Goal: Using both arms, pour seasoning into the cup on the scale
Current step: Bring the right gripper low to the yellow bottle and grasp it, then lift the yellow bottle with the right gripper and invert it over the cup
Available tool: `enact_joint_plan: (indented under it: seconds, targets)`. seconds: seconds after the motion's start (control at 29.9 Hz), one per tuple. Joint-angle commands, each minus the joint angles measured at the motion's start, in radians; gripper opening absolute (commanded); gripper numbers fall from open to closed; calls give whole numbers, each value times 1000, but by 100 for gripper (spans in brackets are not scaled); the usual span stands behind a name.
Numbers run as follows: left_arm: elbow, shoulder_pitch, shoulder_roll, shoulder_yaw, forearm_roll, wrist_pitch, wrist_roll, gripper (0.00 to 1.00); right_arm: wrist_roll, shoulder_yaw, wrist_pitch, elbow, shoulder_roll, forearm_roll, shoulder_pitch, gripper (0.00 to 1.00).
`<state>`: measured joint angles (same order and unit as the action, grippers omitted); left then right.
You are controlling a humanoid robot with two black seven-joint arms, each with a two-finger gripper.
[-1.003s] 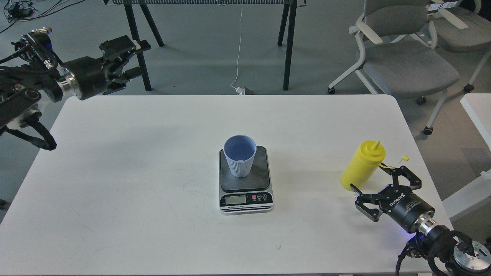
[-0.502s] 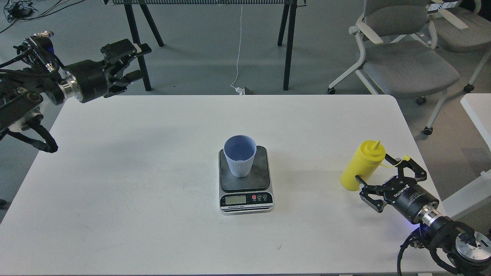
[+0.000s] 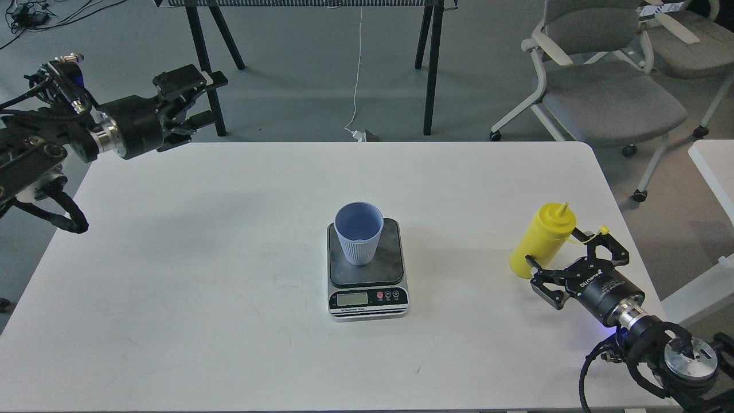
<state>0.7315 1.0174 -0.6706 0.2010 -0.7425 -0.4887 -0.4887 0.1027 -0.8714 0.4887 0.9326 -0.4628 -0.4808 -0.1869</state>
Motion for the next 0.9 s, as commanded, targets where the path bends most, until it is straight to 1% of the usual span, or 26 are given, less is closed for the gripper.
enact_joint_plan:
  seconds: [0.0, 0.27, 0.37, 0.4, 0.43, 0.47, 0.5, 0.57, 0.6, 0.64, 0.67, 0.8, 0.87]
  targets:
    - [-1, -8, 3, 1, 0, 0, 0, 100, 0, 0, 0, -20, 16, 10, -11, 99]
    - [-3, -23, 3, 5, 0, 0, 0, 100, 2, 0, 0, -74, 59, 13, -32, 97]
    - [-4, -25, 3, 5, 2, 0, 0, 100, 8, 2, 0, -83, 73, 19, -42, 89]
    - [-4, -25, 3, 5, 2, 0, 0, 100, 12, 0, 0, -87, 78, 21, -43, 84]
    - [-4, -25, 3, 5, 2, 0, 0, 100, 12, 0, 0, -89, 82, 21, -43, 71]
    - [-4, -26, 3, 5, 2, 0, 0, 100, 12, 0, 0, -89, 88, 21, -43, 54]
    - [-6, -28, 3, 5, 2, 0, 0, 100, 14, 2, 0, -89, 95, 22, -45, 41]
    - [-6, -28, 5, 5, 3, 0, 0, 100, 17, 0, 0, -87, 102, 39, -45, 23]
    - [-6, -28, 8, 5, 2, 0, 0, 100, 20, -1, 0, -83, 105, 45, -46, 12]
    - [-6, -26, 12, 5, 2, 0, 0, 100, 22, -3, 0, -80, 108, 47, -51, 7]
    - [-6, -26, 14, 5, 3, 0, 0, 100, 22, -3, 0, -74, 116, 47, -60, 6]
    - [-6, -26, 16, 5, 3, 0, 0, 100, 22, -21, 0, -6, 110, 45, -97, 6]
    - [-6, -26, 17, 6, 5, 0, 0, 100, 23, -40, 0, 27, 73, 48, -153, 6]
